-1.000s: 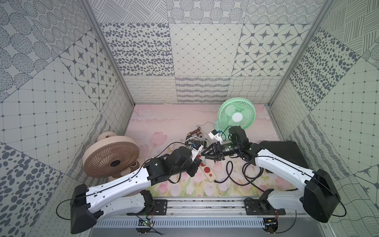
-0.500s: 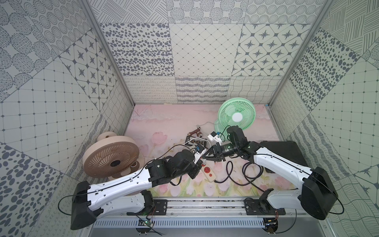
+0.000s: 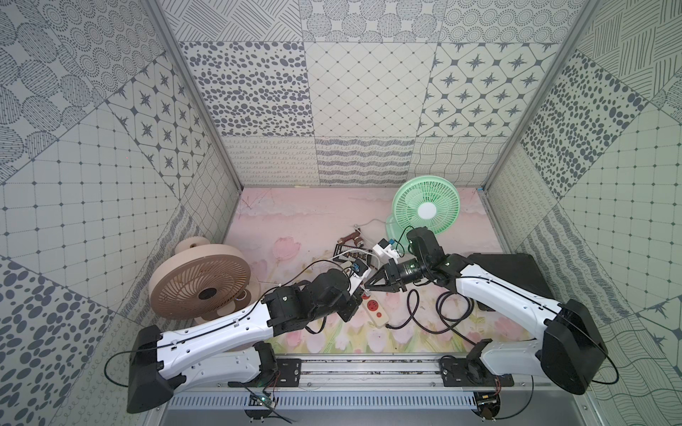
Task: Plug the desk fan into the power strip
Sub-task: Pick up the plug from the center of the board.
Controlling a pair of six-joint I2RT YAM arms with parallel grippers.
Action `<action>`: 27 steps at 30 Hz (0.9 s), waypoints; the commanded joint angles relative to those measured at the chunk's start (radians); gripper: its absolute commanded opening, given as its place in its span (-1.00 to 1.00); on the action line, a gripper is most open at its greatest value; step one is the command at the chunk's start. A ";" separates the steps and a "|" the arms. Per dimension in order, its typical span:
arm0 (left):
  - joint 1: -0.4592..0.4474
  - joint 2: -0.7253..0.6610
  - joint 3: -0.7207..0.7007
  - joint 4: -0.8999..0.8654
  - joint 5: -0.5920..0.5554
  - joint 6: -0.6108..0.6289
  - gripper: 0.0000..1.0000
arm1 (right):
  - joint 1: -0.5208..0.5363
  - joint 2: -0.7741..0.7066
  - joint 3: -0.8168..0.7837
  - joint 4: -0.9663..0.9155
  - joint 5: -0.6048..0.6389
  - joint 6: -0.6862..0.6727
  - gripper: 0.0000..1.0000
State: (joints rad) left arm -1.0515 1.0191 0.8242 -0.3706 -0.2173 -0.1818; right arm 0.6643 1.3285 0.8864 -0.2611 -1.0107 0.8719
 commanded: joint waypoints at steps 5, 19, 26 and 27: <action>-0.006 -0.028 0.043 -0.030 -0.079 -0.093 0.61 | 0.019 -0.019 0.028 0.020 0.037 -0.070 -1.00; -0.007 -0.314 -0.032 -0.212 -0.270 -0.448 0.99 | 0.018 0.111 0.411 -0.179 0.355 -0.358 -1.00; -0.005 -0.415 -0.091 -0.263 -0.334 -0.553 0.99 | 0.000 0.299 0.891 -0.213 0.517 -0.422 -1.00; -0.005 -0.417 -0.096 -0.267 -0.340 -0.564 0.99 | 0.001 0.323 0.948 -0.212 0.546 -0.435 -1.00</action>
State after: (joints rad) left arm -1.0519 0.6369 0.7513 -0.5732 -0.4713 -0.5850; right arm 0.6704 1.6287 1.6821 -0.4801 -0.5804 0.5076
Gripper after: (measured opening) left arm 0.994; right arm 0.178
